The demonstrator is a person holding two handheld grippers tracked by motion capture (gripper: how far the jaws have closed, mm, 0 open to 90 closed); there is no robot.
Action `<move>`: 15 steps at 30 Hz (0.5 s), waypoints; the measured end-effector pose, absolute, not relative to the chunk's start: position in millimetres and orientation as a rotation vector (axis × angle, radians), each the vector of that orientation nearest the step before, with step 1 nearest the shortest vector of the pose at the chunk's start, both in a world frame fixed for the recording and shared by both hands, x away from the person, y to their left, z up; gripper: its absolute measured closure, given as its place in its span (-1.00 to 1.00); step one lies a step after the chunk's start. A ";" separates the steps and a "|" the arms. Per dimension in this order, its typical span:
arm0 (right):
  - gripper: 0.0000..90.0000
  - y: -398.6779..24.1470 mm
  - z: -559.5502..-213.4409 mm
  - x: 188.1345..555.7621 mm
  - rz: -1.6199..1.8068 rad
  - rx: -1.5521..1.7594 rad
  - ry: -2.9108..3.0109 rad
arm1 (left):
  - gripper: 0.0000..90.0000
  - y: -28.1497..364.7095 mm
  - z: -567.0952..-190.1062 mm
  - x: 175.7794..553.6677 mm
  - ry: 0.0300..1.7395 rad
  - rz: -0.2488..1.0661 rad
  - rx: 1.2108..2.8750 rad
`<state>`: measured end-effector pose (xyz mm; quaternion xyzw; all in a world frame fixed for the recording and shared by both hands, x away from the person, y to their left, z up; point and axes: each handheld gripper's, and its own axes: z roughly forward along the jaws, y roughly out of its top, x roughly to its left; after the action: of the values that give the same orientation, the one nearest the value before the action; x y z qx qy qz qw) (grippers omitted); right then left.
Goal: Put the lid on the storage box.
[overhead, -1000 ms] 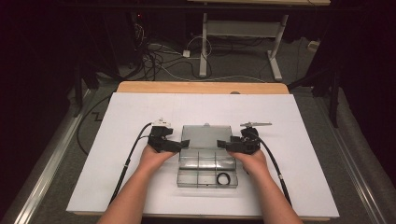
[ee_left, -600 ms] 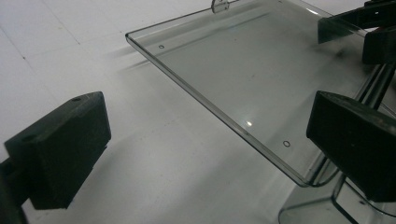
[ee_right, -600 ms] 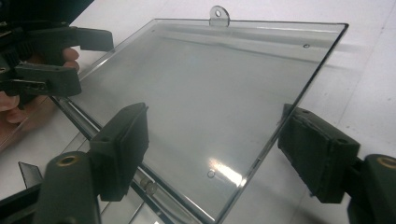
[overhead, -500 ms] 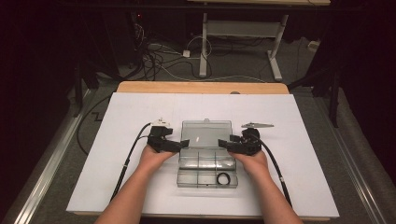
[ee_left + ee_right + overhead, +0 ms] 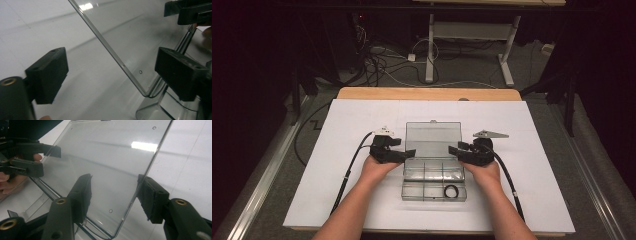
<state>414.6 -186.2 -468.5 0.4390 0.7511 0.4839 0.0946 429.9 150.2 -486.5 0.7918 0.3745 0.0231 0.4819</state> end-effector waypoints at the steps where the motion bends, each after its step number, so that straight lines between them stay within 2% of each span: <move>1: 0.10 -186.3 -467.5 413.7 1.437 1.300 2.221 | -0.68 149.5 -486.3 429.7 0.910 0.054 1.929; 8: 0.18 -186.5 -465.2 411.5 1.441 1.276 2.196 | -0.44 146.4 -486.1 428.4 0.870 0.026 1.904; 15: 0.23 -187.3 -463.4 410.4 1.439 1.256 2.189 | -0.10 143.2 -481.6 424.0 0.817 0.066 1.908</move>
<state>410.4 -187.3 -463.4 0.4292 0.7483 0.4919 0.1180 424.0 143.2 -481.6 0.7916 0.3388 0.0273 0.5077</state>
